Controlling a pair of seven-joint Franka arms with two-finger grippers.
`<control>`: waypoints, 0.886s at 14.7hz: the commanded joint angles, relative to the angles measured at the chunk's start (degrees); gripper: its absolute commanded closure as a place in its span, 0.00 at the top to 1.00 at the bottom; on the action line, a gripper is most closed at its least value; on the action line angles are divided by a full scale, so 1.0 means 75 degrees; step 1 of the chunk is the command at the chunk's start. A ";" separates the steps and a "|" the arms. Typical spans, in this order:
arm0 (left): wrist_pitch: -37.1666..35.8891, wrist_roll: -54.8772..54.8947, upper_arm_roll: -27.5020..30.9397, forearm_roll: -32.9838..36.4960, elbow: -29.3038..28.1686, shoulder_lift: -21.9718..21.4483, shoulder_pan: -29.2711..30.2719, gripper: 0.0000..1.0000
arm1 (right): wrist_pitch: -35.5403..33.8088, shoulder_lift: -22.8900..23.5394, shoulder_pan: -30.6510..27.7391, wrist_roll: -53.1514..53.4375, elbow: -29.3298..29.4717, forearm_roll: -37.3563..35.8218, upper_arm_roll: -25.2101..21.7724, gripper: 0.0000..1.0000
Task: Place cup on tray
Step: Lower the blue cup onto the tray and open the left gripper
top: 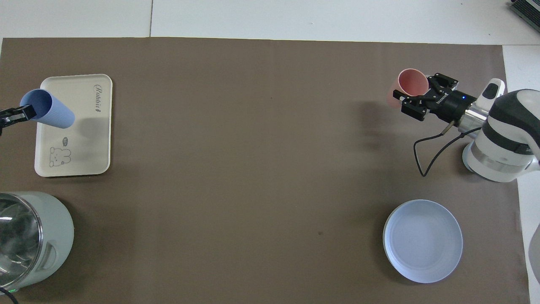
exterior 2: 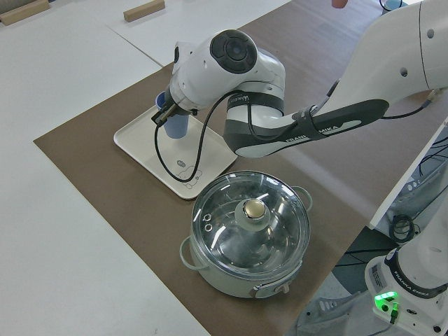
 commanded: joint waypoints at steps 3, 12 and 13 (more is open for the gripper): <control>0.1208 0.0101 -0.0124 0.0040 -0.0009 0.0768 -0.0021 0.00 | -0.0521 0.0720 -0.0283 -0.1873 0.0079 0.1400 0.0080 0.00; -0.0650 -0.0017 -0.0077 -0.0077 0.1278 0.0945 0.0142 1.00 | -0.0521 0.0767 -0.0389 -0.2107 0.0068 0.1307 0.0068 0.01; -0.1189 -0.0017 -0.0042 -0.0019 0.1477 0.0945 0.0177 1.00 | -0.0497 0.0767 -0.0389 -0.2107 0.0068 0.1283 0.0057 0.17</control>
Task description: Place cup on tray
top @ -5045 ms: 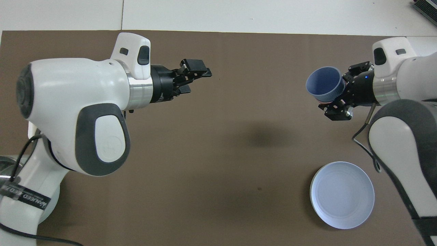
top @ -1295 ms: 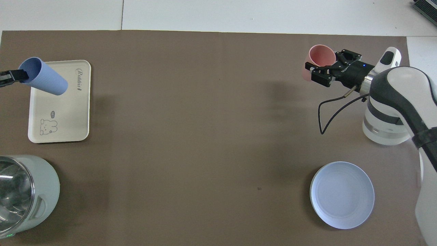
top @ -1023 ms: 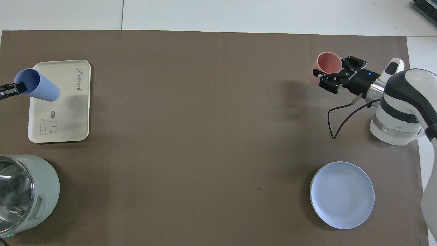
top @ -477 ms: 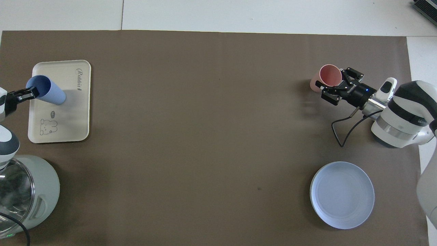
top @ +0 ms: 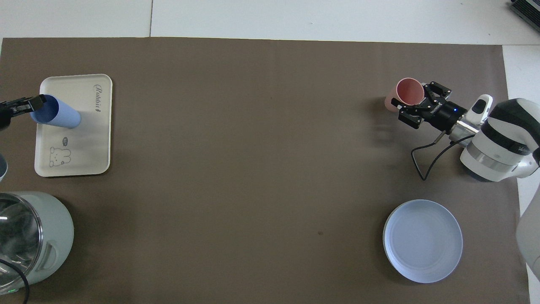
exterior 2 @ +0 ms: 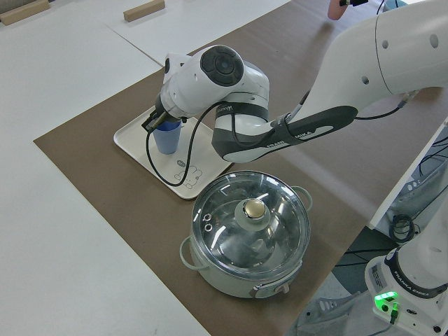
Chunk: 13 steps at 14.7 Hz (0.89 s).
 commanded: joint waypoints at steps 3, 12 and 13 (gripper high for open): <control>-0.2997 -0.0088 0.0408 0.0394 0.1428 0.0124 0.0184 1.00 | -0.0083 -0.0013 -0.0175 -0.0386 0.0016 -0.0133 0.0055 1.00; -0.8604 -0.1868 0.0562 0.4271 0.4372 0.0007 -0.1372 1.00 | 0.0092 -0.0820 -0.0164 0.0067 -0.0370 -0.0250 0.0043 1.00; -0.8827 -0.2056 0.0539 0.4519 0.4373 -0.0133 -0.1642 1.00 | 0.0116 -0.1007 -0.0164 0.0406 -0.0487 -0.0320 0.0043 1.00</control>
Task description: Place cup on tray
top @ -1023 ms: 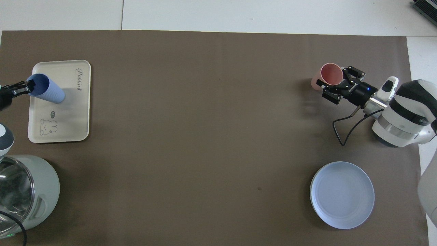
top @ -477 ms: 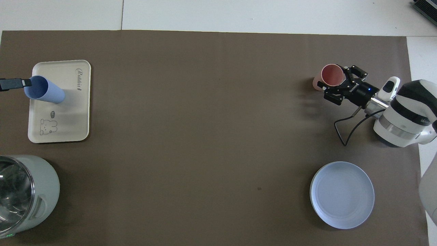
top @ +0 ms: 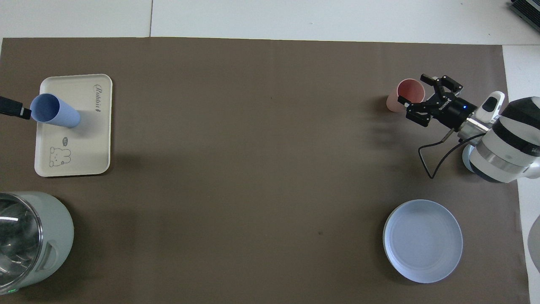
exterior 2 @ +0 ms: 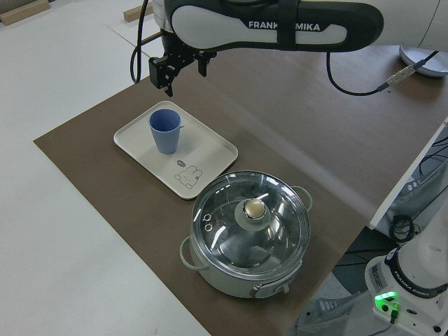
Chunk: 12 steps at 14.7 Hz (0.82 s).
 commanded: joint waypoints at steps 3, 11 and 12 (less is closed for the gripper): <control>-0.0908 -0.1070 0.0015 0.0869 0.0071 -0.0817 -0.0960 1.00 | 0.0080 -0.1073 -0.0086 0.1764 -0.0570 -0.1175 0.0019 1.00; -0.0523 -0.1764 0.0015 0.0799 -0.1758 -0.2225 -0.1347 1.00 | 0.0033 -0.2479 0.0007 0.6307 -0.0395 -0.6773 0.0018 1.00; -0.0499 -0.1776 0.0015 0.0740 -0.1758 -0.2272 -0.1324 1.00 | -0.0002 -0.2655 0.0019 0.7162 -0.0371 -0.7687 0.0088 1.00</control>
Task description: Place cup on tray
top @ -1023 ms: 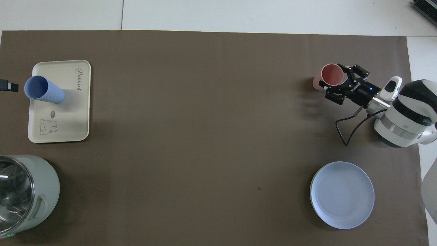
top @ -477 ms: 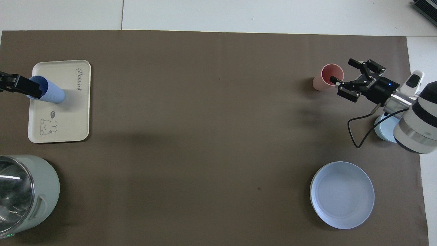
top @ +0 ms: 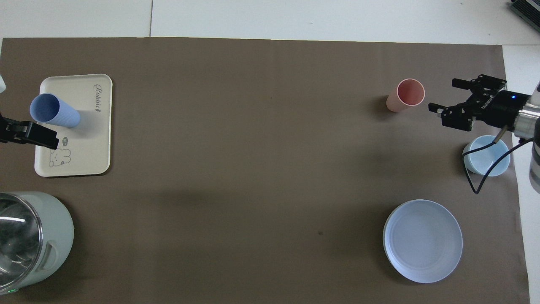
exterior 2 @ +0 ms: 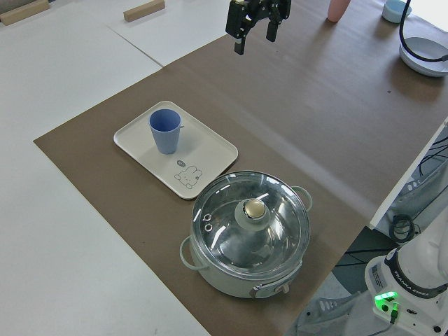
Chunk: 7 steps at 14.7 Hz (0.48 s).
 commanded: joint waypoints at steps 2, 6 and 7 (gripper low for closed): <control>0.0429 -0.0135 0.0051 -0.0117 -0.0410 -0.0387 -0.0032 1.00 | -0.0090 -0.0766 0.0354 0.2769 -0.0141 -0.2569 0.0152 1.00; 0.0406 -0.0358 0.0063 -0.0165 -0.0293 -0.0398 -0.0090 1.00 | -0.1491 -0.1271 0.0788 0.6574 0.0232 -0.5391 0.0175 1.00; 0.0383 -0.0358 0.0063 -0.0165 -0.0292 -0.0398 -0.0102 1.00 | -0.2100 -0.1295 0.0906 0.7582 0.0489 -0.6153 0.0175 1.00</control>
